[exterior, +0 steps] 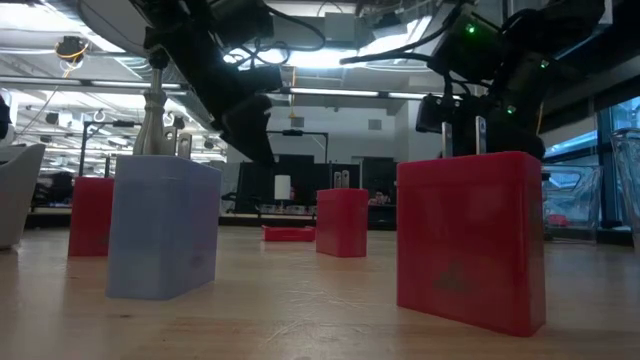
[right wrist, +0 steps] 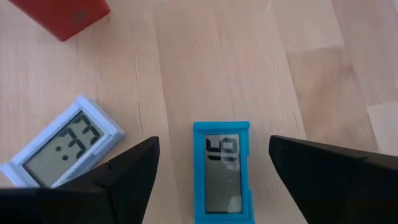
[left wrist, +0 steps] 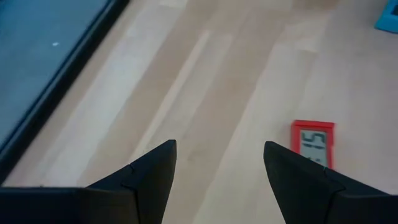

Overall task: Pick & Place Office items
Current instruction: Put the blue digital clock into the bottom transparent bin

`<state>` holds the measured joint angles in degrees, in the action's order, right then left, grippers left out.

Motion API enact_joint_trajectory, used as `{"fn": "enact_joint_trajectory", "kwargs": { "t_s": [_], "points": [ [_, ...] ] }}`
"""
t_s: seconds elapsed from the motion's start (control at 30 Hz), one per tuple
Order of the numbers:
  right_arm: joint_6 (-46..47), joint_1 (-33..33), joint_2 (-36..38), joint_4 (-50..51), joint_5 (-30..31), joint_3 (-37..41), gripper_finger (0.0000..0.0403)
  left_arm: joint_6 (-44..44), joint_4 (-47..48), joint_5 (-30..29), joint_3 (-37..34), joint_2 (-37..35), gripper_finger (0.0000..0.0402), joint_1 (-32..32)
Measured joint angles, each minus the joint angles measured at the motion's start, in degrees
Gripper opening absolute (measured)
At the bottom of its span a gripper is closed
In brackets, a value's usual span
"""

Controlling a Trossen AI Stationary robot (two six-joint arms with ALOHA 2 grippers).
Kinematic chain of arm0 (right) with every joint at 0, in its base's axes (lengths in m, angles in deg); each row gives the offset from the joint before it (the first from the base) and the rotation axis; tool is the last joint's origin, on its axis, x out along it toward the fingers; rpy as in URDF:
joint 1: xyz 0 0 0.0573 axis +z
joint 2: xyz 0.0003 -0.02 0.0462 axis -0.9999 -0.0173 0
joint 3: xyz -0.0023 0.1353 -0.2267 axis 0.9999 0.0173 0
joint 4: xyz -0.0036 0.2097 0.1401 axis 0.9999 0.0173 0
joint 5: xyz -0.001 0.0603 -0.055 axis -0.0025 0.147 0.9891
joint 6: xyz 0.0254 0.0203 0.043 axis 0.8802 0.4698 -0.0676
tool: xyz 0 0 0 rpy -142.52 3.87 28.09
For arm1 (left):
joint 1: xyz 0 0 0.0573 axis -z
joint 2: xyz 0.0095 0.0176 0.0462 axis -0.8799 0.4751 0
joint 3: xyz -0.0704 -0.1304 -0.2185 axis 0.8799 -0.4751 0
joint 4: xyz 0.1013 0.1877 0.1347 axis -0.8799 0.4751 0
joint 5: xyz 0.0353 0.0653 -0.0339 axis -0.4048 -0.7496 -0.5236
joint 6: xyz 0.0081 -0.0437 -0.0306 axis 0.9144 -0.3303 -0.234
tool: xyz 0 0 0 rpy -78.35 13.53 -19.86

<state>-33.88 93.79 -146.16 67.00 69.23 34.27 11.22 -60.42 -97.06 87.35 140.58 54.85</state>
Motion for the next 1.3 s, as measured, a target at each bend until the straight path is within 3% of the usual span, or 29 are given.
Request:
{"fn": "enact_joint_trajectory", "kwargs": {
  "t_s": [0.33,0.73,1.3],
  "points": [
    [4.9,1.4,0.0,0.0,0.5,0.0,0.0306,0.0,0.0,1.7,0.0,0.0,0.0239,0.0],
    [5.0,3.8,0.0,0.1,11.0,0.0,0.0306,0.0,0.0,1.7,0.0,0.0,0.0239,0.0],
    [1.6,3.7,-5.7,-4.5,12.5,0.0,0.0299,0.0,-0.2,1.7,0.0,0.0,0.0239,0.0]
  ]
}}
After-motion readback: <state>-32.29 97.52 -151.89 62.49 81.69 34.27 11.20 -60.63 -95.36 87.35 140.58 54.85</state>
